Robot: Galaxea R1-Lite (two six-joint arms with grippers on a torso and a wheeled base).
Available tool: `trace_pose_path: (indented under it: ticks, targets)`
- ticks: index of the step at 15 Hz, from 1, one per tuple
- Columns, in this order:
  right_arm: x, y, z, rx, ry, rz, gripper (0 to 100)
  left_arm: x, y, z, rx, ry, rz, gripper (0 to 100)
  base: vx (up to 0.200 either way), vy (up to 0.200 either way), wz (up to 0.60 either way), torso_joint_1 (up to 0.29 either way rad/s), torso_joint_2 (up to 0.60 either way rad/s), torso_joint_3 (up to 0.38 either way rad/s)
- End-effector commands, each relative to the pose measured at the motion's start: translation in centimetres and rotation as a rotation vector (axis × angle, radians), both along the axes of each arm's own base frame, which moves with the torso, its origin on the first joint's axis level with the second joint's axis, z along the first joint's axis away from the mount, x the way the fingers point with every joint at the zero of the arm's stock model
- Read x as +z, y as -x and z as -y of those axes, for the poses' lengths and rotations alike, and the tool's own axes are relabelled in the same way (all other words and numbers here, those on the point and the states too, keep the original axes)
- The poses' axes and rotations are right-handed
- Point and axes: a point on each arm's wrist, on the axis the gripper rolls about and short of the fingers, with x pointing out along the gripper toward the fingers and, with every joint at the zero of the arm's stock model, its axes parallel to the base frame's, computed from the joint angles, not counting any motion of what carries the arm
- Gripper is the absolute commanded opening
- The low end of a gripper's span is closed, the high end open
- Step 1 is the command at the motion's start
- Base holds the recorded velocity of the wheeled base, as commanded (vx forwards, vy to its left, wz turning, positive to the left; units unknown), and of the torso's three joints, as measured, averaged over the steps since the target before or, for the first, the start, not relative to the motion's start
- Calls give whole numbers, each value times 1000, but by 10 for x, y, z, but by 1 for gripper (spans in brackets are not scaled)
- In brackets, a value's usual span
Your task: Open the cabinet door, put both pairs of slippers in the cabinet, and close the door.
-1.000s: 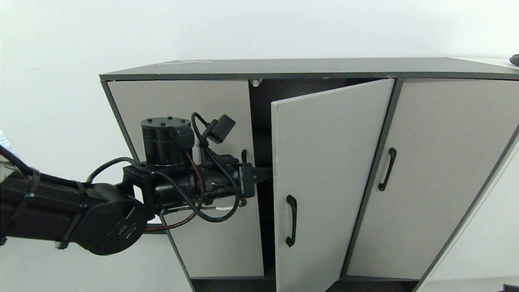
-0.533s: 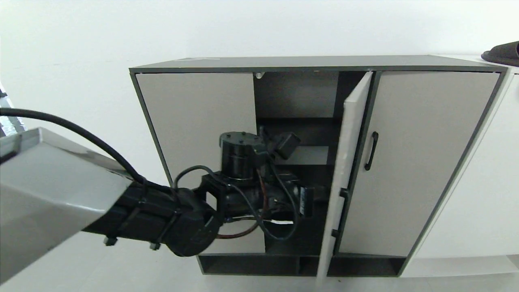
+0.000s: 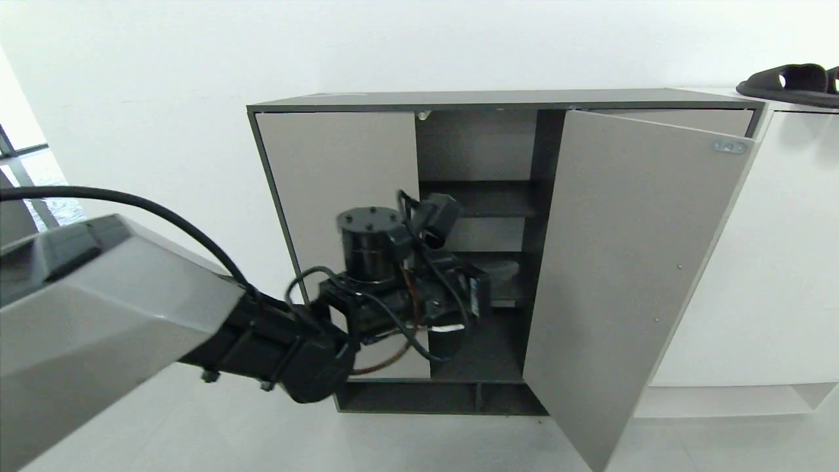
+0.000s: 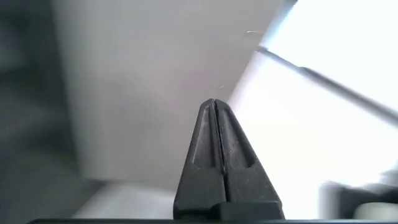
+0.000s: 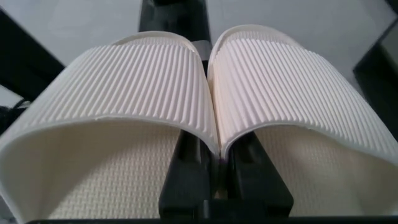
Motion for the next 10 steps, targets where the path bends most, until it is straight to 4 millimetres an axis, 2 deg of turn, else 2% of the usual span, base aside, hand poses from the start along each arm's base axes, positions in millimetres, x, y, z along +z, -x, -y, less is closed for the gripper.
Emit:
trace_pose_path:
  ticks: [1,2,3,5,7,8,9,10]
  targets:
    - [-1,-7,2,-96,15,21,0,34,16,-102,351,-72,133,0,0,0,0,0,0,0]
    - [2,-17,3,-235,17,48,0,50,53,-130,448,-75,177,0,0,0,0,0,0,0]
    - [4,-25,10,-402,20,54,0,63,107,-152,487,-63,203,0,0,0,0,0,0,0]
    - [14,-25,17,-666,-85,-42,0,68,210,-191,586,-75,192,0,0,0,0,0,0,0]
    - [25,-32,16,-886,-134,11,0,58,300,-230,942,-137,132,0,0,0,0,0,0,0]
    - [31,-37,12,-964,-158,41,0,47,335,-242,1010,-121,114,0,0,0,0,0,0,0]
    - [39,-45,5,-1038,-183,65,0,35,365,-244,1154,-106,122,0,0,0,0,0,0,0]
    - [40,-52,-1,-1096,-179,80,0,23,386,-239,1259,-88,152,0,0,0,0,0,0,0]
